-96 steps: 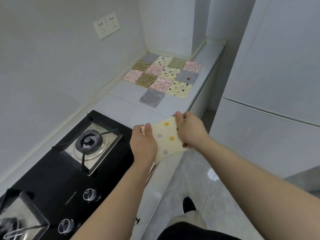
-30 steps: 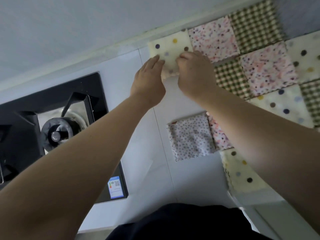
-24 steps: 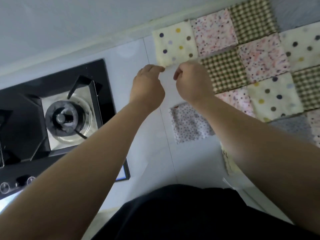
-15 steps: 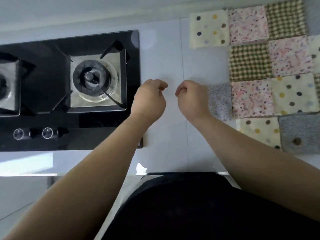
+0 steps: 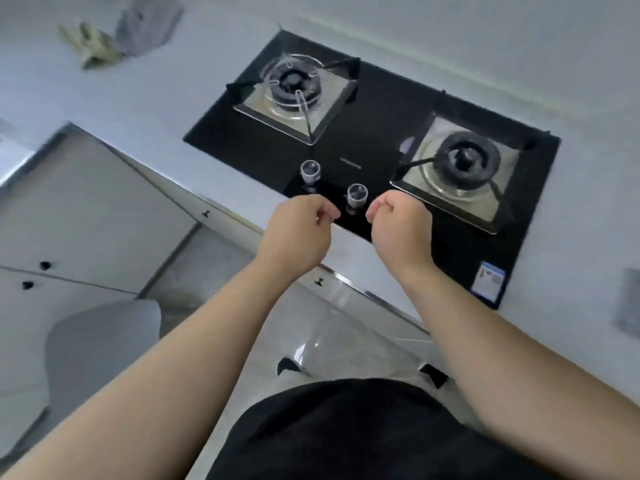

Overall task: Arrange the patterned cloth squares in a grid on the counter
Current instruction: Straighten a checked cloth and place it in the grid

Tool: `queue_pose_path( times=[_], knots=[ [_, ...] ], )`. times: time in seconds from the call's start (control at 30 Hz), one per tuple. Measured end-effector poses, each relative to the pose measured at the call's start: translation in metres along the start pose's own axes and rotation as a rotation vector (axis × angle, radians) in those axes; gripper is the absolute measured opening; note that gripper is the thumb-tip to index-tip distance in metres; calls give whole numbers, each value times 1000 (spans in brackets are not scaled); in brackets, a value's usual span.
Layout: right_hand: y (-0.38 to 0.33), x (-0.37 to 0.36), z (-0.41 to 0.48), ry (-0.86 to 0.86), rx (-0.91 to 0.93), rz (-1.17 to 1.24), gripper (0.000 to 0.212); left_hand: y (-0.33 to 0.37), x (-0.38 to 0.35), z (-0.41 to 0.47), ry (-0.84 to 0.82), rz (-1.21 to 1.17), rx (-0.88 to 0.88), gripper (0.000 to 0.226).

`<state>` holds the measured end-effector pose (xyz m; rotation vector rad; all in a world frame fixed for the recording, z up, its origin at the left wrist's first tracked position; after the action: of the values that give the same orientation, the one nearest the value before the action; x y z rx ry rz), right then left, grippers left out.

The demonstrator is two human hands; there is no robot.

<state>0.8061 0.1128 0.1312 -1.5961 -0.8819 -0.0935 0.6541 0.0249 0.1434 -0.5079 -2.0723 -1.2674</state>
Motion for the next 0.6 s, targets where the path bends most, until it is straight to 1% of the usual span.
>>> queue_pose_path(
  times=[0.13,0.23,0.43,0.6],
  knots=[
    [-81,-85,2,-105,81,-65,34,-78,86,-25,121,-88,82,29],
    [-126,-132,11,-143,115,-97,35,-122,128,-34,178,-151,134,31],
    [-178,-209,52,-242,147,-135,35,-197,187,-13,246,-234,199,31],
    [-209,-280,112,-316,130,-116,35,-259,238,27,232,-175,267,29]
  ],
)
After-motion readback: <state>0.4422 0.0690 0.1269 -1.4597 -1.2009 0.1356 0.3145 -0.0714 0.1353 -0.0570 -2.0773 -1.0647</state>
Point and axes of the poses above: each hand's wrist, its own z-axis towards the middle knuckle, its own x-axis out of the back of the hand, y = z × x, the point moved 9 cm from there along z, towards the middle knuckle, and after that the axes turned 12 degrees about -y, right-handed, at the moved point
